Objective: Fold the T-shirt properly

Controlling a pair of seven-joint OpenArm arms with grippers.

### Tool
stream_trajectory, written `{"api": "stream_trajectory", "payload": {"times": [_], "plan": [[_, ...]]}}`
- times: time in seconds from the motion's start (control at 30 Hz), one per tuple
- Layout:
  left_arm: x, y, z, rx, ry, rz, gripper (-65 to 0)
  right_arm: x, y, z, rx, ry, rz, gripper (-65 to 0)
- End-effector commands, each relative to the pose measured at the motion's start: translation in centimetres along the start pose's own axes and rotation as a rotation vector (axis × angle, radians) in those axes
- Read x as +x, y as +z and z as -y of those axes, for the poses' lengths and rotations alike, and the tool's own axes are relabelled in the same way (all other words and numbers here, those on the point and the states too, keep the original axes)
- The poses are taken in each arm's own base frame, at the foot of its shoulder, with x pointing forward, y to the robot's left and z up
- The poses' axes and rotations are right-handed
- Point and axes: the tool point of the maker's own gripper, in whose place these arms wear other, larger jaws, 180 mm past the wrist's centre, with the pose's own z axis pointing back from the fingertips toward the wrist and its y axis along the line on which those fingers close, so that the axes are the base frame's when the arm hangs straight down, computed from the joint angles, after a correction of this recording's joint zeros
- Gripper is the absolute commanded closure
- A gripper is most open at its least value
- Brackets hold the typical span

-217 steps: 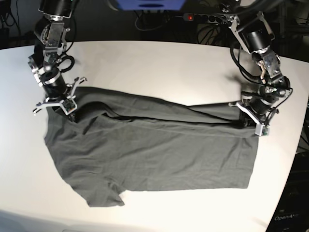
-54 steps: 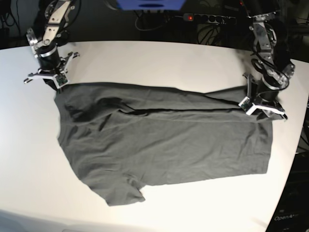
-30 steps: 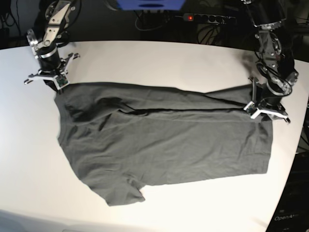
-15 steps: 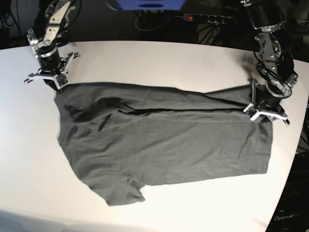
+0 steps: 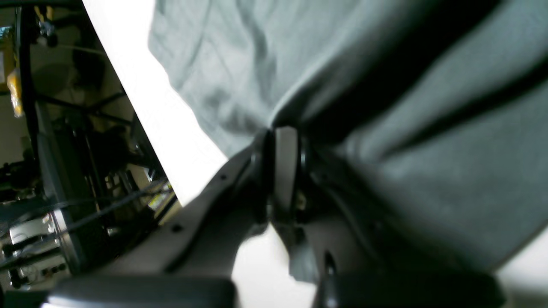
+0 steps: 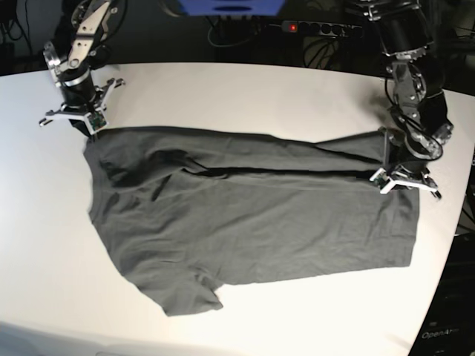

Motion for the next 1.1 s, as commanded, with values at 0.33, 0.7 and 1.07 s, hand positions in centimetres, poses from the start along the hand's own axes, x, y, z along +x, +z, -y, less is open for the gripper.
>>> {"api": "stream_trajectory", "payload": {"times": [0.33,0.7,1.07], "plan": [[1.4,-0.1,-4.8,0.112,-0.010,0.027,-2.8,0.5,0.3,1.5,-0.043,0.002,0.030,-0.6],[0.7,-2.3,-3.4,0.053,-0.023,-0.032,-3.2,-0.1,0.7,1.4,-0.042,0.000,0.016,-0.7],[2.4,-1.6,-4.7,0.100,-0.018,0.002,-3.2,-0.3,0.8,1.2,-0.037,0.001,0.011,-0.7]]}}
